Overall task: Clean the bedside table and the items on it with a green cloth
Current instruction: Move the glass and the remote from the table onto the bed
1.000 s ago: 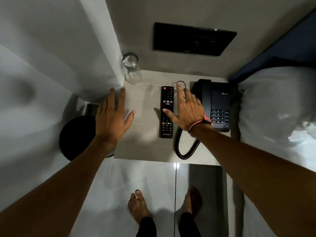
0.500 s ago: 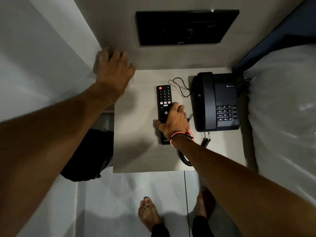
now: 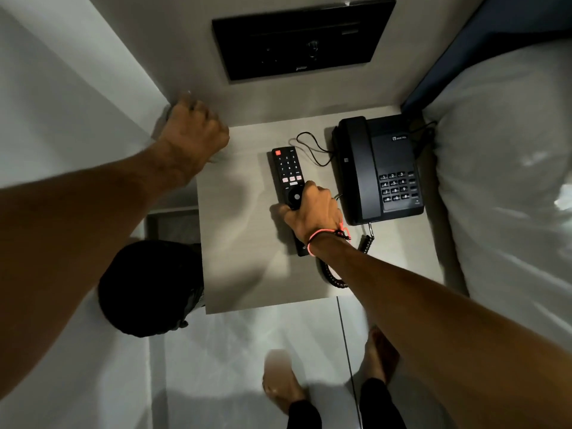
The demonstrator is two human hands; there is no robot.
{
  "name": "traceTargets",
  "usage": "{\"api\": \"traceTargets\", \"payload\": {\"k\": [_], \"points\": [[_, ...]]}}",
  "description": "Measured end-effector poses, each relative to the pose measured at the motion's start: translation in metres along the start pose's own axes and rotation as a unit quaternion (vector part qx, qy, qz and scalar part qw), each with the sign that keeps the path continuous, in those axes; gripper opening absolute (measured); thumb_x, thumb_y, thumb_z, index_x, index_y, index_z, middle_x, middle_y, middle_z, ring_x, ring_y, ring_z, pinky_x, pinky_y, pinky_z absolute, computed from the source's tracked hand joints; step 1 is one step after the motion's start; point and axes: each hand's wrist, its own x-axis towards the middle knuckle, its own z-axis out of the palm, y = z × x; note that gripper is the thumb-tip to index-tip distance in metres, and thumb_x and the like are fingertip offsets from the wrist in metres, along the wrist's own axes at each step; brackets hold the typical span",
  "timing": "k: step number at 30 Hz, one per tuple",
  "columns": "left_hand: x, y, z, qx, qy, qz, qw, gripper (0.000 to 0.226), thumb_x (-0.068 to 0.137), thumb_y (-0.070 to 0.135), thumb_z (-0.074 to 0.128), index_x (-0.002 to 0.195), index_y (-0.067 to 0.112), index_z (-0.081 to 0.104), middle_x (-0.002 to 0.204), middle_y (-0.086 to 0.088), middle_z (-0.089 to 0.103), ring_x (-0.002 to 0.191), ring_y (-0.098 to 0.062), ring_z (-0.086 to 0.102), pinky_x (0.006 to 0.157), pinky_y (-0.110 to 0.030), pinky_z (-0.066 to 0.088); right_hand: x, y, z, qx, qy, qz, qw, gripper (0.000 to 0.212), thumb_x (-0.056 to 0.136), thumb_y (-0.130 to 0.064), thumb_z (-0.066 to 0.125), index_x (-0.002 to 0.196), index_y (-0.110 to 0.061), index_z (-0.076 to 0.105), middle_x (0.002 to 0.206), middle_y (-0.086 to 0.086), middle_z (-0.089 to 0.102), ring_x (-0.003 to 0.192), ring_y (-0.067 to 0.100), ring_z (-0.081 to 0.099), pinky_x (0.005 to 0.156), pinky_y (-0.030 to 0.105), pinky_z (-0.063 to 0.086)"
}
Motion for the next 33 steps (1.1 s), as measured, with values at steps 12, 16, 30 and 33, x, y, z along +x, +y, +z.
{"api": "traceTargets", "payload": {"k": [12, 16, 30, 33], "points": [[-0.087, -0.039, -0.072, -0.284, 0.116, -0.111, 0.945, 0.073, 0.093, 0.022, 0.06, 0.149, -0.003, 0.02, 0.126, -0.026, 0.051, 0.102, -0.039, 0.058, 0.078, -0.041, 0.051, -0.052, -0.008, -0.141, 0.0, 0.072, 0.015, 0.997, 0.053, 0.078, -0.043, 0.072, 0.115, -0.009, 0.056, 0.119, 0.017, 0.061, 0.111, 0.042, 0.058, 0.086, 0.043, 0.048], [-0.124, -0.05, -0.139, -0.419, 0.129, -0.116, 0.891, 0.074, 0.094, 0.036, 0.058, 0.148, 0.0, 0.023, 0.135, -0.023, 0.041, 0.112, -0.04, 0.051, 0.083, -0.048, 0.051, -0.088, 0.012, -0.211, 0.002, 0.121, 0.046, 0.992, 0.054, 0.077, -0.044, 0.071, 0.116, -0.009, 0.055, 0.119, 0.017, 0.061, 0.11, 0.042, 0.058, 0.084, 0.044, 0.049], [-0.181, 0.037, -0.39, -0.553, 0.239, 0.02, 0.798, 0.06, 0.08, 0.054, 0.066, 0.109, 0.003, 0.054, 0.115, -0.019, 0.058, 0.102, -0.043, 0.061, 0.077, -0.046, 0.05, -0.238, 0.188, -0.397, 0.082, 0.26, 0.255, 0.928, 0.048, 0.074, -0.033, 0.071, 0.113, -0.01, 0.055, 0.113, 0.016, 0.059, 0.099, 0.041, 0.06, 0.07, 0.035, 0.041], [-0.189, 0.074, -0.441, -0.569, 0.221, 0.07, 0.789, 0.061, 0.08, 0.056, 0.064, 0.115, 0.007, 0.054, 0.121, -0.015, 0.059, 0.108, -0.041, 0.058, 0.081, -0.045, 0.048, -0.27, 0.24, -0.416, 0.129, 0.275, 0.33, 0.894, 0.05, 0.073, -0.033, 0.072, 0.114, -0.009, 0.056, 0.116, 0.016, 0.057, 0.1, 0.04, 0.06, 0.07, 0.035, 0.041]]}}
